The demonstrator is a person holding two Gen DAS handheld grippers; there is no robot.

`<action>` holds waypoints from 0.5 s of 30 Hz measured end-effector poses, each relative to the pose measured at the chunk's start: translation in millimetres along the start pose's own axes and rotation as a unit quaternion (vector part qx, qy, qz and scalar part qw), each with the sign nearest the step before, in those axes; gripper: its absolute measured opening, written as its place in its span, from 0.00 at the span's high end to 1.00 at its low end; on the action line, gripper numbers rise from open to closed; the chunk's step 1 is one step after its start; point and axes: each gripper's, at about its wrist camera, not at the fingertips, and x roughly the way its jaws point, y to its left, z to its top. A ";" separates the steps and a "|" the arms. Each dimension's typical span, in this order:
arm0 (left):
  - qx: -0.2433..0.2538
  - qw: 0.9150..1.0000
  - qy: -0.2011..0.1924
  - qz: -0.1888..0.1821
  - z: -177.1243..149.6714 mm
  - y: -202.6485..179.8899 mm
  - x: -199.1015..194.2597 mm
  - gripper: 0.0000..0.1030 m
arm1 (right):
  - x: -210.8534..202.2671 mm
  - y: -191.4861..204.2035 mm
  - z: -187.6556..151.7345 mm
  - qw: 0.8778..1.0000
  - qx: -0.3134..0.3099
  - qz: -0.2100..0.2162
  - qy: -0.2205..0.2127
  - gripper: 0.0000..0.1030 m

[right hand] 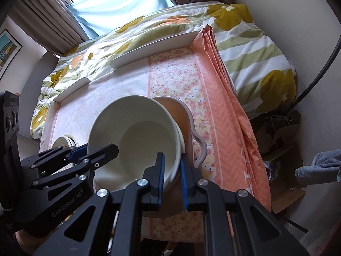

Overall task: Organize plates and bowls
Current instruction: 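Lower the white bowl onto the cream bowl and open the right gripper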

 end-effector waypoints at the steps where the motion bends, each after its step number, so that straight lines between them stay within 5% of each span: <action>1: 0.004 1.000 -0.001 0.005 -0.1 -1.2 0.1 0.82 | -0.3 0.0 0.3 1.000 0.000 0.000 0.000 0.87; 15: 0.028 0.999 -0.004 0.043 -1.9 -7.5 1.8 0.82 | -1.8 0.5 -1.6 1.000 0.001 -0.001 -0.001 0.87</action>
